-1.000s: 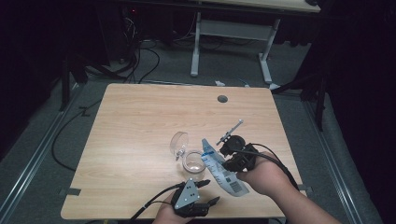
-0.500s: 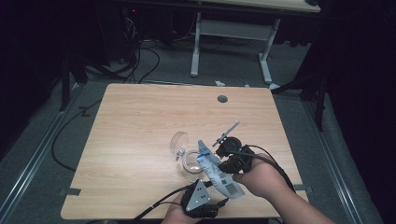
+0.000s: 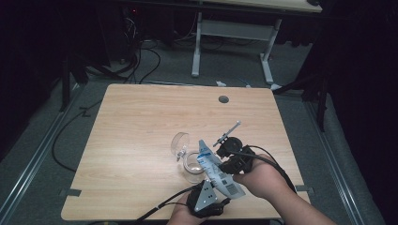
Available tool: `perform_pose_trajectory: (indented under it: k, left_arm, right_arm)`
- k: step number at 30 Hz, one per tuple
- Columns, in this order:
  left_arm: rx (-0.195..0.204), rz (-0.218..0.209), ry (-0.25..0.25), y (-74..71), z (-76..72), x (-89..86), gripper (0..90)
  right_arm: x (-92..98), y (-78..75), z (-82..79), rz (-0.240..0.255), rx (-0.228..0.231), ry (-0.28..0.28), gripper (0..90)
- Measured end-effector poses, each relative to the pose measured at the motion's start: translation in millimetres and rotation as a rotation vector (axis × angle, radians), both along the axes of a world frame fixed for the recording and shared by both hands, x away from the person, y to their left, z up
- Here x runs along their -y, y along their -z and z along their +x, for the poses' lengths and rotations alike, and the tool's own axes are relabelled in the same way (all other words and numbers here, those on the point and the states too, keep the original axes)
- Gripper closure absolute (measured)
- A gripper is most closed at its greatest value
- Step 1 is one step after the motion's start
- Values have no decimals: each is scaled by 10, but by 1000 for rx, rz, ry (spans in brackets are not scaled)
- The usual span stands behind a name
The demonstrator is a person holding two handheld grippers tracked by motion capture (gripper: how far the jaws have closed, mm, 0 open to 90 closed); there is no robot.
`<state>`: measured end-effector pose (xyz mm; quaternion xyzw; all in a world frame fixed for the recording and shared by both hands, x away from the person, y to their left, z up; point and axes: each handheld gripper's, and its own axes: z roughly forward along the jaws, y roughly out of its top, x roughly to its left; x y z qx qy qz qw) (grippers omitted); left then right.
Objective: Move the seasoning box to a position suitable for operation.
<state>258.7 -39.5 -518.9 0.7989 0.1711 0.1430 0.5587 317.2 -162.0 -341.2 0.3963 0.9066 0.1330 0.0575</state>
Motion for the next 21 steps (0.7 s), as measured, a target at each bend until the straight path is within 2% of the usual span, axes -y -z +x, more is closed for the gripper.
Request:
perform_pose_trajectory:
  k: [6,9,12,21]
  left_arm:
    - [14,3,-25,-23,-44,-33,585]
    - [35,11,-31,-35,-79,-45,599]
    - [36,4,-33,-45,-102,-55,606]
    - [15,-6,-38,-83,-136,-63,609]
  right_arm:
    - [-5,-2,11,-12,2,-5,899]
    - [-22,-7,7,-17,7,-7,899]
    - [-54,-14,1,-25,16,-30,900]
    - [-110,-11,13,-40,33,-54,900]
